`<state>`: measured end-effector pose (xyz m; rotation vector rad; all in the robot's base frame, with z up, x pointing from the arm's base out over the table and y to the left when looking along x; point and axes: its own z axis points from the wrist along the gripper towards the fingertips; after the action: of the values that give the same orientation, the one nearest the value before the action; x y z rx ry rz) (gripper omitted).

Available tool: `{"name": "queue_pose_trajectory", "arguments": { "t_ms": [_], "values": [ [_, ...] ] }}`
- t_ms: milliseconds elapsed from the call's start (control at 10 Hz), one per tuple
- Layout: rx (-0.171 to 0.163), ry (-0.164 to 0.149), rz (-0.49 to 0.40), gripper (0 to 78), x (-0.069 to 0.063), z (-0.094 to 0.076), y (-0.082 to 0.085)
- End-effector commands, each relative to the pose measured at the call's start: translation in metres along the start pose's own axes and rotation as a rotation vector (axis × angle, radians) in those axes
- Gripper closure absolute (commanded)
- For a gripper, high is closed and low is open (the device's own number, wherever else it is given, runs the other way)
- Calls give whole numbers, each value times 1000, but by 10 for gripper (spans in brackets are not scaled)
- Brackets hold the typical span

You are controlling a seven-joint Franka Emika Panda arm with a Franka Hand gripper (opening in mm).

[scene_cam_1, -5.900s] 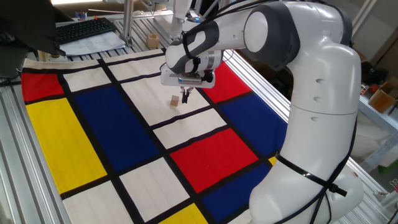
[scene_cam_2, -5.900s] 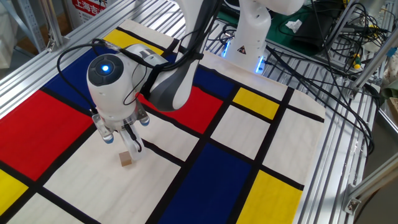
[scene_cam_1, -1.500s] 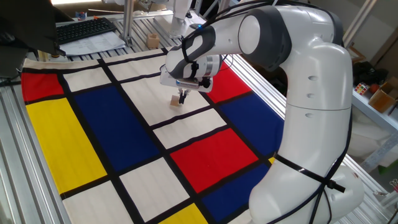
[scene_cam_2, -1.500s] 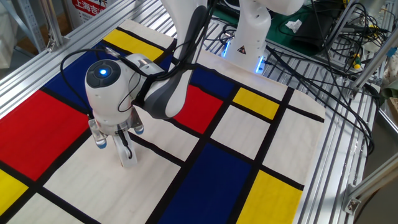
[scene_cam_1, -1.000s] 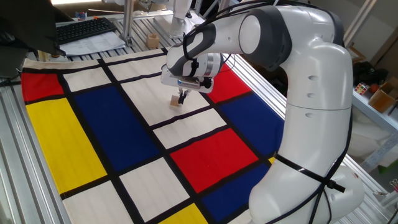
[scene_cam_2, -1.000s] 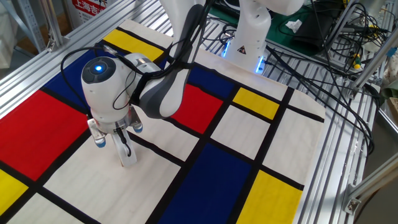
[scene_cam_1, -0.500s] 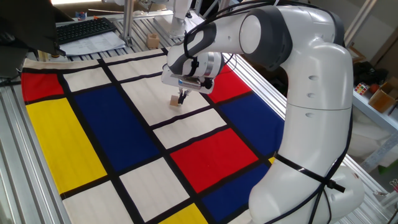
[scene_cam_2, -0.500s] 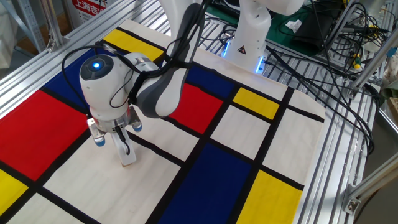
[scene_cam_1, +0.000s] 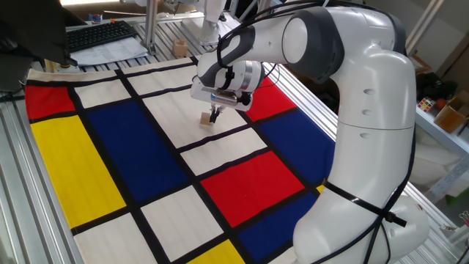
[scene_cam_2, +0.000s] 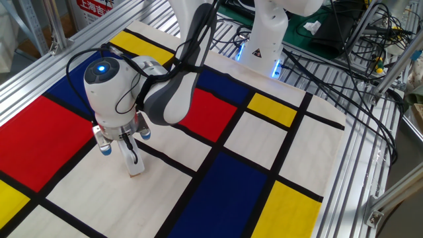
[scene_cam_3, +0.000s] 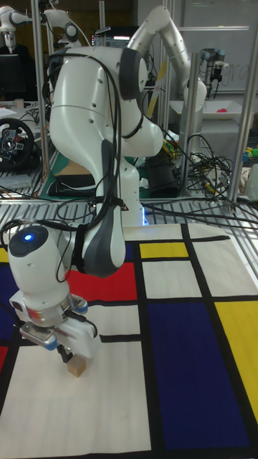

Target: Approach and touch the side of the small block

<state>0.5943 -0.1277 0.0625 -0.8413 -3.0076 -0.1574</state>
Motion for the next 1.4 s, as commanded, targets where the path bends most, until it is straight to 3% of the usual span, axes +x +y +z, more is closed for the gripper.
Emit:
{"name": "queue_pose_trajectory", "arguments": {
  "t_ms": [100,300,900,1400],
  "values": [
    [-6,-3,1,776,-1,-1,0],
    [-24,-7,1,776,-1,-1,0],
    [-28,-12,-1,776,-1,-1,0],
    [-62,-13,-2,776,-1,-1,0]
  ]
}}
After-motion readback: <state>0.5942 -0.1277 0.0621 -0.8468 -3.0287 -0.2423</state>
